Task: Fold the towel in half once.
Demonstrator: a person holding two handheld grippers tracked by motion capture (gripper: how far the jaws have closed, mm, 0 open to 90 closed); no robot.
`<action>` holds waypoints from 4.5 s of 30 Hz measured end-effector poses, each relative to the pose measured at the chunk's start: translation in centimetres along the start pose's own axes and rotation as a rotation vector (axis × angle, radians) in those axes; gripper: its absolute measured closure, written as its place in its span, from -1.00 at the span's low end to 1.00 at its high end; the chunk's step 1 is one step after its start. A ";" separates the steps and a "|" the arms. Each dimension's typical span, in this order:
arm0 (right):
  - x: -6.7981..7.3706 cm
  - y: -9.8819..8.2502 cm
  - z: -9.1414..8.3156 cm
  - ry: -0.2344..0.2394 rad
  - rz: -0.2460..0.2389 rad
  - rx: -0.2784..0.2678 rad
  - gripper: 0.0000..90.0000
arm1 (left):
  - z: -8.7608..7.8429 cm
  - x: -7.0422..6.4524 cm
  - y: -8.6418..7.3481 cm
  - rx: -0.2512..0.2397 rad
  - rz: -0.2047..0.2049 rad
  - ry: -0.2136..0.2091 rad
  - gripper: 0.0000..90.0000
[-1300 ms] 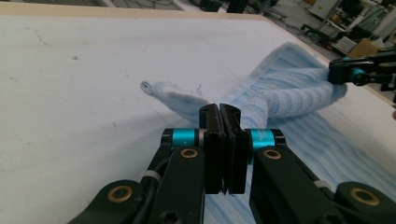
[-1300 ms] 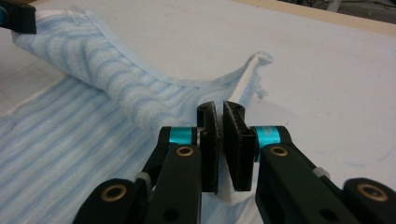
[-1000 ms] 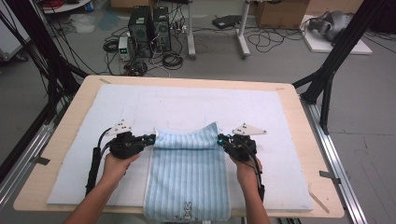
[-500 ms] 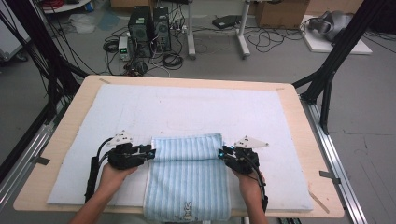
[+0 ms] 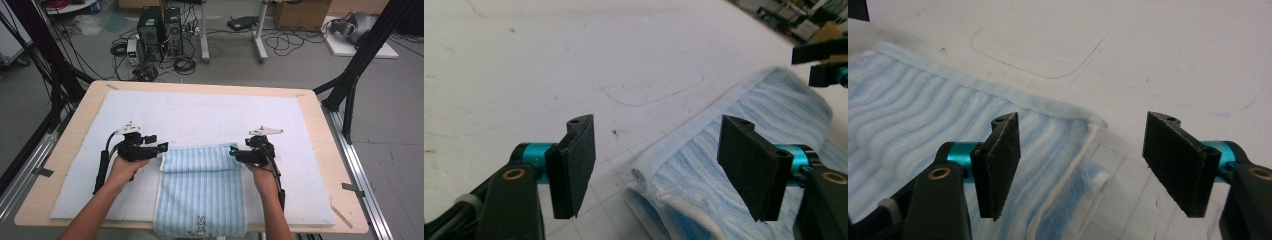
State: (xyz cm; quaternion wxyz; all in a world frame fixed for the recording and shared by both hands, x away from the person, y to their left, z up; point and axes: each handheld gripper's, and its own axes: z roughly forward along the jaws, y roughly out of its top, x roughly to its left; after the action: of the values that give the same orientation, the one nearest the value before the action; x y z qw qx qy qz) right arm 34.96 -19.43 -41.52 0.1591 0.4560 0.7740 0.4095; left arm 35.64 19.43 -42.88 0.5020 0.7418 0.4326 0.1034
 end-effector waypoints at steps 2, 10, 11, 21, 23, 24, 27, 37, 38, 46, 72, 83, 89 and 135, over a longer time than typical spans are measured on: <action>-0.1 0.4 0.8 0.003 0.008 0.019 -0.65 | 0.5 0.0 -0.2 0.025 0.007 -0.019 -0.27; -0.1 1.0 2.3 -0.004 -0.007 0.111 0.20 | 1.5 0.2 -0.9 0.129 0.023 -0.010 0.42; -0.1 0.9 2.3 0.006 -0.008 0.110 0.44 | 1.5 0.1 -0.9 0.124 0.030 -0.006 0.57; 0.5 0.4 0.9 0.020 -0.076 0.038 0.86 | 0.3 -0.4 -0.3 0.021 0.057 -0.035 0.83; 0.6 0.4 0.4 0.020 -0.089 0.021 0.86 | 0.0 -0.5 -0.2 0.000 0.067 -0.048 0.83; 0.7 0.4 0.2 0.026 -0.086 0.012 0.86 | -0.1 -0.6 -0.2 -0.007 0.077 -0.049 0.83; 1.0 0.4 -0.7 0.033 -0.100 -0.012 0.86 | -0.8 -0.9 -0.2 -0.036 0.091 -0.064 0.83; 2.0 -1.9 -3.1 0.070 -0.131 -0.065 0.86 | -3.1 -2.7 -0.3 -0.092 0.150 -0.134 0.82; 2.0 -2.2 -3.3 0.073 -0.126 -0.071 0.86 | -3.3 -2.7 -0.4 -0.095 0.150 -0.139 0.82; 2.7 -3.5 -4.9 0.106 -0.145 -0.104 0.85 | -4.3 -3.0 -1.8 -0.089 0.139 -0.178 0.83; 3.6 -5.5 -5.6 0.169 -0.171 -0.112 0.85 | -5.4 -3.0 -4.0 -0.103 0.181 -0.124 0.73; 3.6 -5.9 -5.7 0.170 -0.170 -0.107 0.85 | -2.8 -3.3 -5.0 0.049 0.175 -0.094 0.22; 3.6 -6.0 -5.7 0.171 -0.165 -0.105 0.85 | -2.4 -4.1 -5.2 0.088 0.242 -0.079 0.76; 1.6 -5.6 -3.8 0.012 -0.045 -0.062 0.09 | -2.7 -0.6 -3.3 -0.033 -0.005 -0.047 -0.13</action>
State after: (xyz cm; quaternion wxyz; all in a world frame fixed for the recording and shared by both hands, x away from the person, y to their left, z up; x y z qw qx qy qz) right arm 28.52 -21.32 -43.34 0.1775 0.4307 0.7720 0.4325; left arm 31.88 21.12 -44.21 0.5244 0.7344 0.4209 0.0918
